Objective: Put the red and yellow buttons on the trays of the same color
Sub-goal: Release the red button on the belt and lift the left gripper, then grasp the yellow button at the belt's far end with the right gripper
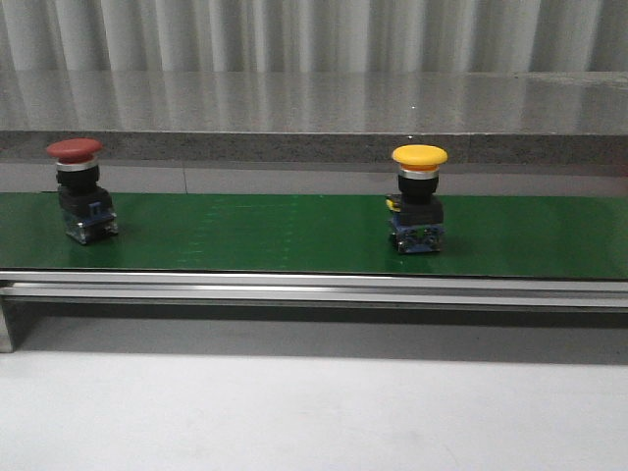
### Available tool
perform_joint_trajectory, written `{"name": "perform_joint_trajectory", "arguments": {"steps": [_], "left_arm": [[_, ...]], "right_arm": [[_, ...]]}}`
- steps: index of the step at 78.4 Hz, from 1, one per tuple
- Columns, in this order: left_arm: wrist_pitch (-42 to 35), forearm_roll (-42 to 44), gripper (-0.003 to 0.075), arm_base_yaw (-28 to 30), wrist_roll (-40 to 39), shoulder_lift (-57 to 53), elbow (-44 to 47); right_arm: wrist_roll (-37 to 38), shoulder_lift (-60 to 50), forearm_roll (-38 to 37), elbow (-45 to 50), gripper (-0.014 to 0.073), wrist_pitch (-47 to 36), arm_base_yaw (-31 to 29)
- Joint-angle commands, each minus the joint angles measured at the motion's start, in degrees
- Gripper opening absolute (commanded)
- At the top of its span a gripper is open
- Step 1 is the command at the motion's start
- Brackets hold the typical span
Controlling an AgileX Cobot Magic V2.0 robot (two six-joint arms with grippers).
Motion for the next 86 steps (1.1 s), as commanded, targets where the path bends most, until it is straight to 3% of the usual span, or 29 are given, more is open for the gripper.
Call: {"name": "perform_joint_trajectory", "arguments": {"steps": [1, 10, 15, 19, 20, 21, 25, 28, 35, 79, 86], "left_arm": [[-4.8, -0.4, -0.002, -0.5, 0.1, -2.7, -0.6], [-5.0, -0.4, -0.002, -0.5, 0.1, -5.4, 0.2], [-5.1, -0.4, -0.002, -0.5, 0.1, -5.7, 0.3], [-4.9, -0.7, -0.002, -0.5, 0.1, -5.7, 0.3], [-4.9, -0.8, -0.002, -0.5, 0.1, -5.7, 0.3], [-4.9, -1.7, -0.002, -0.5, 0.1, -5.7, 0.3], [-4.9, -1.9, -0.002, -0.5, 0.1, -5.7, 0.3], [-4.9, -1.9, -0.002, -0.5, 0.1, -5.7, 0.3], [-4.9, -1.9, -0.002, -0.5, 0.1, -5.7, 0.3], [-4.9, -1.9, -0.002, -0.5, 0.1, -5.7, 0.3], [-4.9, -1.9, -0.002, -0.5, 0.1, -5.7, 0.3]], "right_arm": [[0.5, 5.5, 1.6, -4.6, -0.0066, -3.6, 2.3], [0.5, 15.3, 1.6, -10.5, -0.0061, -1.7, 6.3], [0.5, 21.0, 1.6, -14.2, 0.0007, -0.9, 7.2], [0.5, 25.6, 1.6, -17.2, 0.0115, 0.1, 7.3], [0.5, 27.1, 1.6, -18.2, 0.0167, 0.4, 7.3], [0.5, 30.5, 1.6, -20.5, 0.03, 1.3, 7.3], [0.5, 34.0, 1.6, -23.1, 0.0468, 2.6, 7.3], [0.5, 36.5, 1.7, -25.0, 0.0557, 3.6, 7.3], [0.5, 40.8, 2.3, -28.5, 0.0643, 6.0, 7.3], [0.1, 60.5, 2.3, -40.4, 0.0643, 11.8, 7.3], [-1.5, 62.7, 1.0, -40.5, 0.058, 11.9, 7.3]]}}
